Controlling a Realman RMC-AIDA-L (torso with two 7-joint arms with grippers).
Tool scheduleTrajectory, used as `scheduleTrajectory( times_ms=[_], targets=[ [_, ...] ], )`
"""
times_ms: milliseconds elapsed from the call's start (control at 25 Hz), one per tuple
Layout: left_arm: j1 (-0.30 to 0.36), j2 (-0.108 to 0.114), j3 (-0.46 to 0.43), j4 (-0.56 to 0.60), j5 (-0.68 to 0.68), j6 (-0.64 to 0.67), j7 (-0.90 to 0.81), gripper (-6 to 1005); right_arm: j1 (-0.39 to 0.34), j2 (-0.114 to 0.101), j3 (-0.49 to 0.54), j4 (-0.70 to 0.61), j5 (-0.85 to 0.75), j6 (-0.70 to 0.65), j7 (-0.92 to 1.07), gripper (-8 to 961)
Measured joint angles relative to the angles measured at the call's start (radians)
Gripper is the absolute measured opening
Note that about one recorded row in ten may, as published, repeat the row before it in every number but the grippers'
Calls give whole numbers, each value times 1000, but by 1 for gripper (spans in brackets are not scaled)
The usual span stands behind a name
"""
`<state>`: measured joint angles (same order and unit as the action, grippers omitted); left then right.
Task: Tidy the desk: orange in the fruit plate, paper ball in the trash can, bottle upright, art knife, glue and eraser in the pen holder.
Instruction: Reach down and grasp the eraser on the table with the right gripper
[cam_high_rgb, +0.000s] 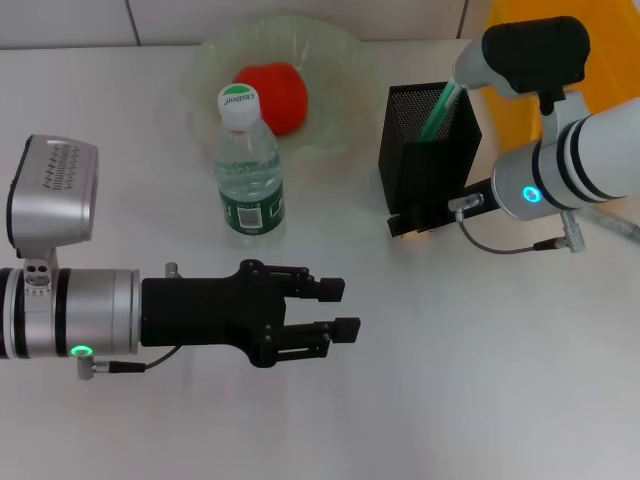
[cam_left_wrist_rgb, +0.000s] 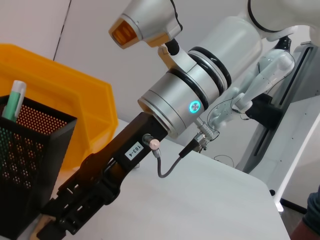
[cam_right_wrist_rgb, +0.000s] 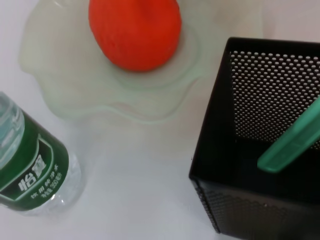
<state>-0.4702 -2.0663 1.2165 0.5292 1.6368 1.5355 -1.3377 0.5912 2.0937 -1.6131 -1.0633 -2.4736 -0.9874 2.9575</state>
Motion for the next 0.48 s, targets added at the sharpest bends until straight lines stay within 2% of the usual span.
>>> scheduleTrajectory(
  times_ms=[480],
  targets=[
    [5,0,1,0,0,0,2,549,1,0,-7,-1,0,3,0,472]
  ],
)
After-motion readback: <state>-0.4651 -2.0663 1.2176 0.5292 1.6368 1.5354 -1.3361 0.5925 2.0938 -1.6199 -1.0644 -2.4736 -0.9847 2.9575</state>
